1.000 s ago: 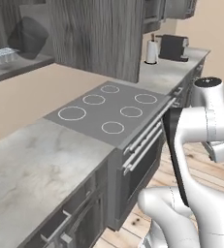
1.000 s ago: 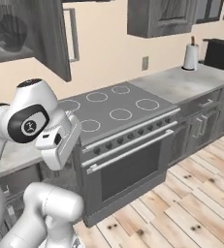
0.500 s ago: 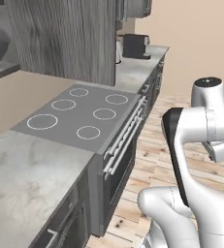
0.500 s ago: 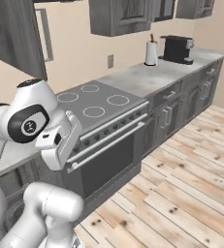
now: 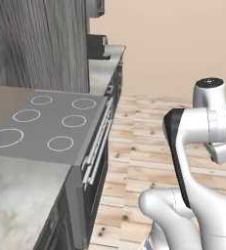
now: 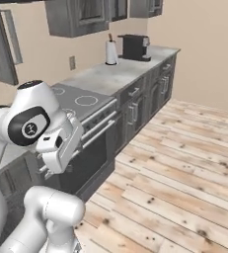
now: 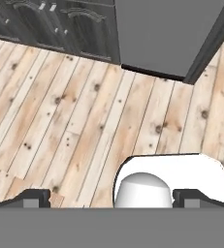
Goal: Pick the candle and jar from the dining table and place them in the open cabinet. Close the cabinet after placing the objects.
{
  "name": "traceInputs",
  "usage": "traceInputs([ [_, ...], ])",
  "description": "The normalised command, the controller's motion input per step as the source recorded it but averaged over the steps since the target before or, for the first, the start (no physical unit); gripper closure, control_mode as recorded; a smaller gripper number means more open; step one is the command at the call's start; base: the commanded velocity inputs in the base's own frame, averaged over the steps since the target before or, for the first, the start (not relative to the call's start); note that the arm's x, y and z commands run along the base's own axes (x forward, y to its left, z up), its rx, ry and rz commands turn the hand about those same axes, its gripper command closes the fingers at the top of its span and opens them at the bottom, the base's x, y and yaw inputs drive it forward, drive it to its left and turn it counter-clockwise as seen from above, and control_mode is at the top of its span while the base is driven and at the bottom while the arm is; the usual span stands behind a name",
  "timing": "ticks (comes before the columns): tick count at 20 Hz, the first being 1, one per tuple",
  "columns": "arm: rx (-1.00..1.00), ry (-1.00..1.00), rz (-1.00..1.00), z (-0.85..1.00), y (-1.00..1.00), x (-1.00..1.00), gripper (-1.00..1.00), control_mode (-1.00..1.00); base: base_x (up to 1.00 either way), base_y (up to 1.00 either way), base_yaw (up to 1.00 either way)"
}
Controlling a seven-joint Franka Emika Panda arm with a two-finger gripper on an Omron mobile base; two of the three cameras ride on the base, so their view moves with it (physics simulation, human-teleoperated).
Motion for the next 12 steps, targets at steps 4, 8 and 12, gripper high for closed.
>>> traceInputs([
  [4, 0.0, 0.0, 0.0, 0.0, 0.0, 0.0, -1.0, 1.0, 0.0, 0.0, -0.42],
  [8, 0.0, 0.0, 0.0, 0.0, 0.0, 0.0, -1.0, 1.0, 0.0, 0.0, -0.44],
  [12, 0.0, 0.0, 0.0, 0.0, 0.0, 0.0, -1.0, 1.0, 0.0, 0.0, -0.46],
])
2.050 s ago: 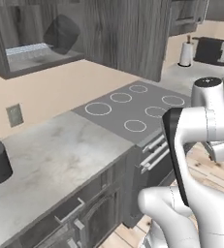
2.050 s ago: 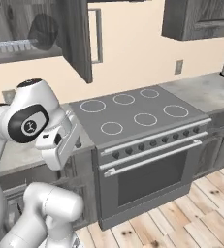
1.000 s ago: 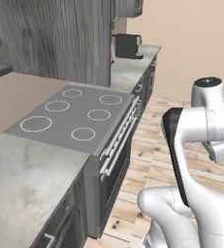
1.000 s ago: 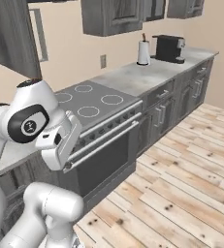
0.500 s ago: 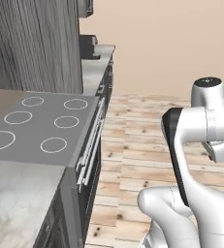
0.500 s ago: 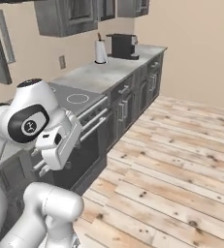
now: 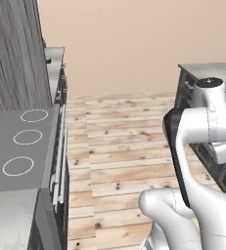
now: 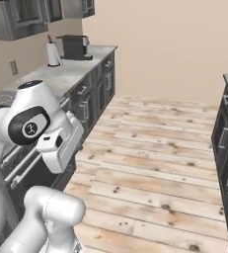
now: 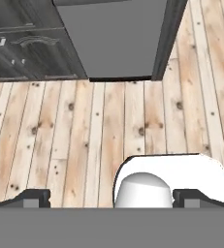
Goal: Pick the candle and jar from the dining table and place them in the open cabinet. Close the cabinet after placing the objects.
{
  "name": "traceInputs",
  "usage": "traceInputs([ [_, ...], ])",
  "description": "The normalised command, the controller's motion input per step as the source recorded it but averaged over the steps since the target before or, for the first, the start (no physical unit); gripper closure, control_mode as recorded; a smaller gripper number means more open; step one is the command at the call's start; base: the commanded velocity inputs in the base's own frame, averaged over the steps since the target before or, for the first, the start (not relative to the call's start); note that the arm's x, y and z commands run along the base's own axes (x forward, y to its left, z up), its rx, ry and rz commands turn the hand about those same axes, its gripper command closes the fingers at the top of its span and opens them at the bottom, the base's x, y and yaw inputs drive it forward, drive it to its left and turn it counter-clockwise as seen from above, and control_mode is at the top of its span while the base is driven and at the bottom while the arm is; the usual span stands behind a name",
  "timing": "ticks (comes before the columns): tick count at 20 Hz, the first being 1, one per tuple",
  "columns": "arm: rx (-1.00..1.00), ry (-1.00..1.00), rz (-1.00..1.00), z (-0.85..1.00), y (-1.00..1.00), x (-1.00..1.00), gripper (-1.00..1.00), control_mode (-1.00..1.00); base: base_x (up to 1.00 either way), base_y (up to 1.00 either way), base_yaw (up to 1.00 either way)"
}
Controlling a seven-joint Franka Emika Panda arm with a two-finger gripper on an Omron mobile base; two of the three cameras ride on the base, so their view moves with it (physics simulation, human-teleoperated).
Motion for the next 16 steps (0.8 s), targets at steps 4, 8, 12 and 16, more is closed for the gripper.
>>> traceInputs([
  [4, 0.0, 0.0, 0.0, 0.0, 0.0, 0.0, -1.0, 1.0, 0.0, 0.0, -0.46],
  [8, 0.0, 0.0, 0.0, 0.0, 0.0, 0.0, -1.0, 1.0, 0.0, 0.0, -0.45],
  [12, 0.0, 0.0, 0.0, 0.0, 0.0, 0.0, -1.0, 1.0, 0.0, 0.0, -0.45],
  [16, 0.0, 0.0, 0.0, 0.0, 0.0, 0.0, -1.0, 1.0, 0.01, 0.0, -0.42],
])
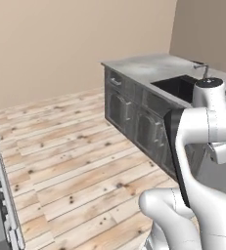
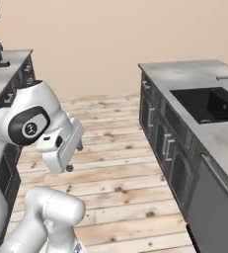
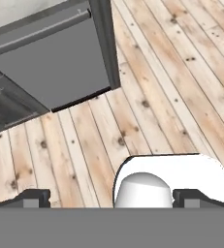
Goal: Pick the candle and jar from the dining table and place them in the open cabinet. Close the cabinet after placing the objects.
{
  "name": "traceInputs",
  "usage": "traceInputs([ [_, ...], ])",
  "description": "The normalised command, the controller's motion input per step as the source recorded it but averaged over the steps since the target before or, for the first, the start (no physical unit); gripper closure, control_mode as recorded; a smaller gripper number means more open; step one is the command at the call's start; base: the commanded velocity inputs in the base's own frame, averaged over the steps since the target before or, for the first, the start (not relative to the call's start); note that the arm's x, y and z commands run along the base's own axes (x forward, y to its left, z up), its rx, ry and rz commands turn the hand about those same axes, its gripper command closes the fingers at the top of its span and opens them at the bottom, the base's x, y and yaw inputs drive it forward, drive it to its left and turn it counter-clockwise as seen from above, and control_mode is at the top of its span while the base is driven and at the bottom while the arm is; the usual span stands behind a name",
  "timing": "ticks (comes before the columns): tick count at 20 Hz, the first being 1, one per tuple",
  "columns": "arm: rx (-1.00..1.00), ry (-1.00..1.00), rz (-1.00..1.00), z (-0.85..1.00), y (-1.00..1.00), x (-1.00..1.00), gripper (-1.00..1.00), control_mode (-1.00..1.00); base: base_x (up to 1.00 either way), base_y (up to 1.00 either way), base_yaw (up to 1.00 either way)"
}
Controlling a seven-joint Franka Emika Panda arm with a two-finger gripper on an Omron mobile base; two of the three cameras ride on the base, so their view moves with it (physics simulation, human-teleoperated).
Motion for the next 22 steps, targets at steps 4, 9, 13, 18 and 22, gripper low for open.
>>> traceInputs([
  [4, 0.0, 0.0, 0.0, 0.0, 0.0, 0.0, -1.0, 1.0, 0.02, 0.0, -0.42],
  [9, 0.0, 0.0, 0.0, 0.0, 0.0, 0.0, -1.0, 1.0, 0.04, 0.0, -0.39],
  [13, 0.0, 0.0, 0.0, 0.0, 0.0, 0.0, -1.0, 1.0, 0.07, 0.0, -0.39],
  [18, 0.0, 0.0, 0.0, 0.0, 0.0, 0.0, -1.0, 1.0, 0.14, 0.0, -0.4],
  [22, 0.0, 0.0, 0.0, 0.0, 0.0, 0.0, -1.0, 1.0, 0.21, 0.0, -0.4],
])
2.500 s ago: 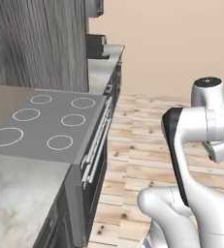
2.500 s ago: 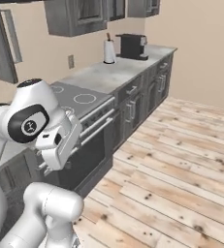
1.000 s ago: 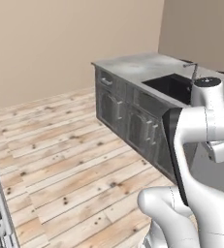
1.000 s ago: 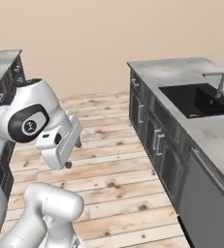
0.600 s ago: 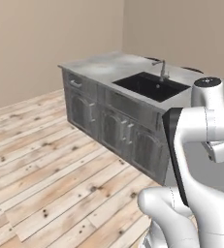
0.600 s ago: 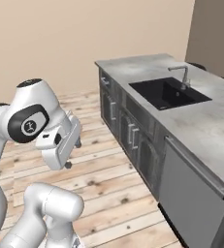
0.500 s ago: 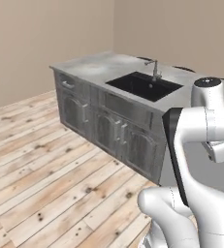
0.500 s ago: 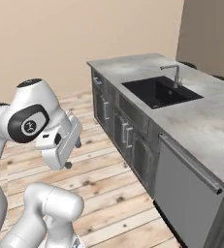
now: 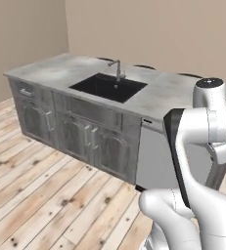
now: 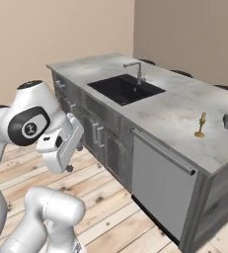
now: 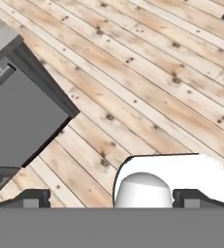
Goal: Pick the candle and jar from the dining table and place them in the open cabinet. Close the cabinet after placing the objects.
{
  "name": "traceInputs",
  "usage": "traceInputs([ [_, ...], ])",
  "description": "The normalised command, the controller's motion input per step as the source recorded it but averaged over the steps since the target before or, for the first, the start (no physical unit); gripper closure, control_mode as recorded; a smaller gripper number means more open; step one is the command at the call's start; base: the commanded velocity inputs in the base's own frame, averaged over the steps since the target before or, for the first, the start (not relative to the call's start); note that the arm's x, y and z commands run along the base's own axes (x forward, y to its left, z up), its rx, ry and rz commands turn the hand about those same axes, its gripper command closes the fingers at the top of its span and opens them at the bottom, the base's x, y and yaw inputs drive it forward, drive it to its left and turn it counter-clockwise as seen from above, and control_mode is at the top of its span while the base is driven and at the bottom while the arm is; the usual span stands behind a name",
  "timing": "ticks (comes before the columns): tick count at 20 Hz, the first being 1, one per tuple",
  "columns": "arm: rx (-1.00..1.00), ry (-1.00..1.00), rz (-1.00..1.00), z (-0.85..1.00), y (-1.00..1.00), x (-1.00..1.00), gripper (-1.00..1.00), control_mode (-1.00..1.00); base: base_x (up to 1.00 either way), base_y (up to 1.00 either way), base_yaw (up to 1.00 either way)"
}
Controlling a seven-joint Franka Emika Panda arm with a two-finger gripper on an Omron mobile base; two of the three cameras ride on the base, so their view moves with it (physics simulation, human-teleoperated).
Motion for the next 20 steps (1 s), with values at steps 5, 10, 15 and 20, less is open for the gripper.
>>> traceInputs([
  [5, 0.0, 0.0, 0.0, 0.0, 0.0, 0.0, -1.0, 1.0, 0.28, 0.0, -0.37],
  [10, 0.0, 0.0, 0.0, 0.0, 0.0, 0.0, -1.0, 1.0, 0.36, 0.0, -0.23],
  [15, 0.0, 0.0, 0.0, 0.0, 0.0, 0.0, -1.0, 1.0, 0.35, 0.0, -0.2],
  [20, 0.0, 0.0, 0.0, 0.0, 0.0, 0.0, -1.0, 1.0, 0.4, 0.0, -0.21],
])
